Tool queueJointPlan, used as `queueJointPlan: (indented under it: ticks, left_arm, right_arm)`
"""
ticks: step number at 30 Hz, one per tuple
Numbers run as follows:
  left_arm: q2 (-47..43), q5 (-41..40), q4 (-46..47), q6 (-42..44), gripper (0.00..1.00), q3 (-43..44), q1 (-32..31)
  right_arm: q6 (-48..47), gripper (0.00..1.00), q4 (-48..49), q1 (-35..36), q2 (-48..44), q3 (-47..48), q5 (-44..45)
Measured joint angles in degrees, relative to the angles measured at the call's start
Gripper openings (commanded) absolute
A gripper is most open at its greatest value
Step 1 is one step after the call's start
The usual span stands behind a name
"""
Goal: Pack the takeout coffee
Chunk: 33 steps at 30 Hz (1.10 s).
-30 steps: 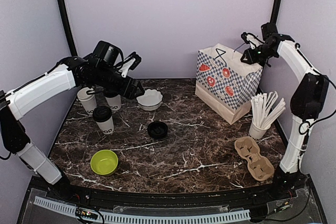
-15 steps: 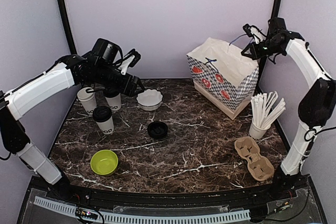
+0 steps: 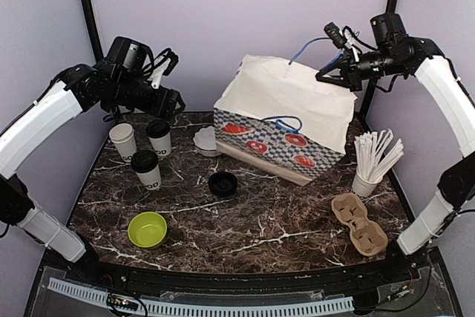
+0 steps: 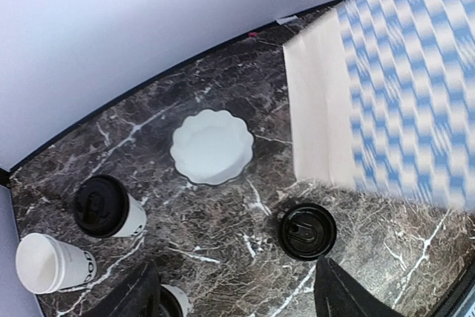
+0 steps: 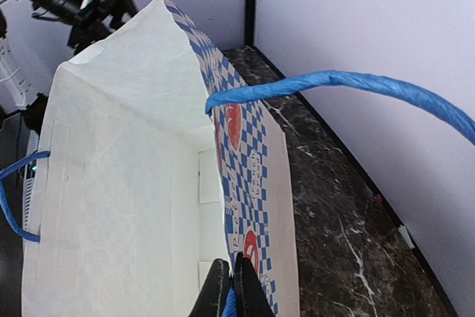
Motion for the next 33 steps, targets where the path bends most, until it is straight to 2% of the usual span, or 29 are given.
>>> queueJointPlan:
  ticks: [7, 11, 19, 28, 30, 33]
  left_arm:
    - [-2.7, -8.3, -3.5, 0.9, 0.74, 4.3, 0.1]
    - [-3.5, -10.8, -5.0, 1.2, 0.74, 5.7, 0.5]
    - [-3.3, -11.5, -5.5, 1.3, 0.74, 5.8, 0.9]
    - [-2.2, -10.2, -5.4, 1.4, 0.74, 3.1, 2.1]
    - [-1.9, -9.7, -5.3, 1.5, 0.74, 2.4, 2.5]
    - [-1.5, -8.9, -4.8, 1.5, 0.74, 1.5, 2.8]
  right_arm:
    - [-9.0, 0.00, -11.0, 10.6, -0.6, -0.1, -2.8]
    - [-11.7, 0.00, -14.2, 14.9, -1.4, -2.4, -3.0]
    - [-12.2, 0.00, -14.5, 21.5, 1.1, -5.8, -2.1]
    - [-12.4, 0.01, -14.5, 25.5, 7.1, -5.8, -0.6]
    - [-12.3, 0.08, -14.3, 25.6, 7.7, -5.8, 0.1]
    - [-10.8, 0.37, -13.7, 25.6, 8.2, -5.5, 1.3]
